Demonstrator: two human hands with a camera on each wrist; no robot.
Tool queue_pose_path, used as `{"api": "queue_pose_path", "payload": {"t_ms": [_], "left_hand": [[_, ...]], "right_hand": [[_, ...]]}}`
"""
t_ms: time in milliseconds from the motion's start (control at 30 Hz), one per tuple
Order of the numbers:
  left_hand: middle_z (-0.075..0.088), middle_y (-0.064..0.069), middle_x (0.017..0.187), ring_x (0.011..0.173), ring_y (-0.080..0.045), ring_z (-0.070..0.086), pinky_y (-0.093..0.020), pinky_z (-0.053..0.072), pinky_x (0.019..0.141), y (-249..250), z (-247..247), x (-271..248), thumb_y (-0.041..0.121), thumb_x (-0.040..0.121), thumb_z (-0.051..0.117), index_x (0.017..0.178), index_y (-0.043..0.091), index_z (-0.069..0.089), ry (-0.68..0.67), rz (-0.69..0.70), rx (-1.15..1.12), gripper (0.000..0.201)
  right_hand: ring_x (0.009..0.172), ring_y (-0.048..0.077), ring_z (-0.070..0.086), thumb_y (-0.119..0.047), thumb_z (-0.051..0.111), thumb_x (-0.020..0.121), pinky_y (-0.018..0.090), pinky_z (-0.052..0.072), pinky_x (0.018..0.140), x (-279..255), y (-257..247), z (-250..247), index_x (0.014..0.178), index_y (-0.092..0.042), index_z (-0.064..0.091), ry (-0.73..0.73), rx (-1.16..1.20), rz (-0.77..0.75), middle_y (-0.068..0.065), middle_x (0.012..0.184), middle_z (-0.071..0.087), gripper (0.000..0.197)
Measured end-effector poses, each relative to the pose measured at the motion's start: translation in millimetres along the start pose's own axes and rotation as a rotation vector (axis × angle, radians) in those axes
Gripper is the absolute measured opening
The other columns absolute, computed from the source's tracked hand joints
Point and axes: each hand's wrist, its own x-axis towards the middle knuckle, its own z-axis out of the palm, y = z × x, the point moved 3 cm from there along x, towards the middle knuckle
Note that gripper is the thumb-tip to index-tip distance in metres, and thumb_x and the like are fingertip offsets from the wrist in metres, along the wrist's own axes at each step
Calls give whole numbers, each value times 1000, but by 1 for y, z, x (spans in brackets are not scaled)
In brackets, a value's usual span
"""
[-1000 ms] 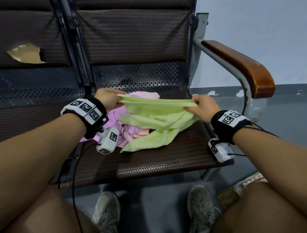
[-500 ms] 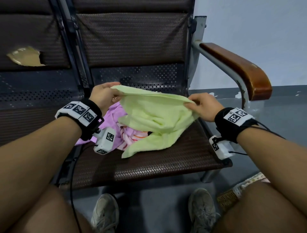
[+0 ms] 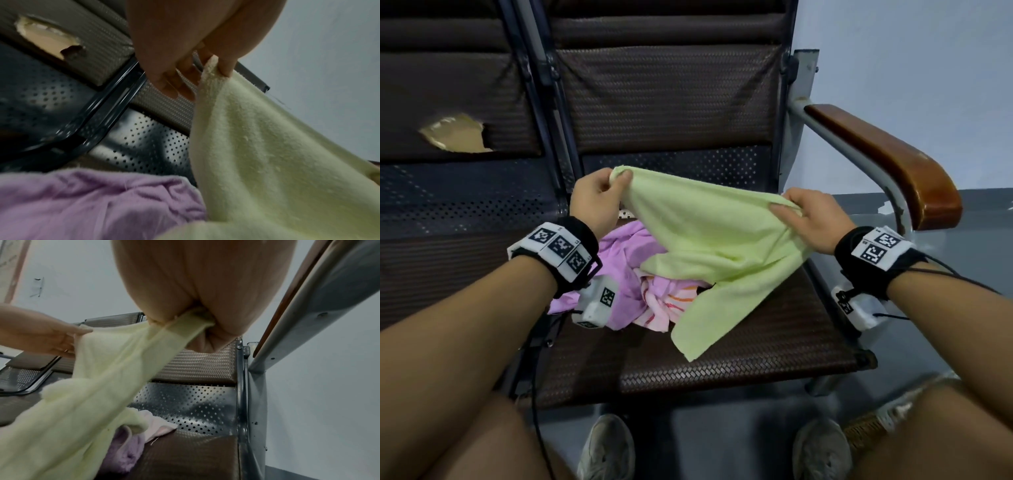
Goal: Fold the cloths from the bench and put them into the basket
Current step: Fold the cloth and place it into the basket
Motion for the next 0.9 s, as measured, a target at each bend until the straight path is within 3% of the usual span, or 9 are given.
{"api": "queue_pose_path", "payload": {"t_ms": [133, 233, 367, 500, 600, 667, 733, 800, 900], "left_hand": [[67, -5, 84, 77, -16, 59, -47, 55, 75, 29, -7, 5, 46, 94, 50, 90, 11, 66, 84, 120, 27, 39], [69, -6, 88, 80, -16, 59, -48, 54, 81, 59, -12, 11, 44, 94, 48, 93, 8, 66, 145, 136, -24, 40], [59, 2, 77, 72, -10, 53, -36, 49, 70, 103, -35, 21, 49, 94, 48, 85, 8, 62, 194, 228, 34, 44], [57, -6, 76, 71, -13, 49, -36, 44, 69, 137, -59, 28, 49, 97, 46, 83, 5, 58, 212, 305, 131, 48], [58, -2, 67, 65, -13, 50, -34, 44, 64, 147, -62, 33, 45, 97, 49, 70, 12, 60, 201, 223, 84, 44], [41, 5, 54, 56, -14, 39, -31, 32, 58, 150, -58, 33, 39, 95, 53, 51, 17, 44, 205, 105, -45, 50], [35, 8, 50, 58, -16, 35, -31, 28, 62, 155, -50, 30, 34, 91, 57, 42, 17, 40, 224, -12, -205, 55], [45, 4, 59, 63, -15, 41, -30, 32, 64, 166, -37, 19, 31, 91, 60, 49, 18, 50, 215, -67, -331, 45], [53, -5, 57, 48, -17, 49, -24, 42, 52, 184, -4, -11, 27, 96, 59, 68, 9, 60, 67, -72, -459, 34]], "right_hand": [[65, 19, 48, -49, 53, 98, 34, 33, 61, 5, -14, -24, 65, -22, 42, 145, 14, 47, -6, 63, 48, 44], [55, 11, 45, -52, 63, 92, 29, 35, 54, 14, -31, -53, 62, -18, 50, 214, 242, 109, -6, 60, 48, 46], [47, 5, 53, -43, 75, 85, 17, 41, 47, 19, -53, -96, 68, -14, 64, 159, 564, 158, -10, 55, 58, 36], [70, 23, 52, -49, 80, 77, 36, 45, 68, 22, -70, -127, 90, 12, 60, 40, 670, 206, 14, 81, 56, 66], [77, 25, 57, -49, 78, 80, 38, 50, 73, 25, -83, -140, 95, -1, 63, -3, 732, 266, 18, 87, 60, 52], [86, 24, 70, -39, 73, 89, 37, 58, 80, 27, -89, -141, 107, 3, 66, -35, 809, 347, 14, 98, 75, 46], [79, 18, 75, -28, 68, 94, 32, 61, 67, 28, -99, -140, 116, 3, 66, -32, 849, 437, 10, 97, 77, 38], [67, 17, 74, -23, 67, 94, 28, 59, 55, 29, -110, -136, 113, 2, 66, 9, 837, 492, 10, 95, 76, 31], [72, 18, 69, -20, 62, 97, 31, 60, 67, 27, -134, -126, 106, -1, 65, -13, 794, 476, 12, 101, 72, 21]]}}
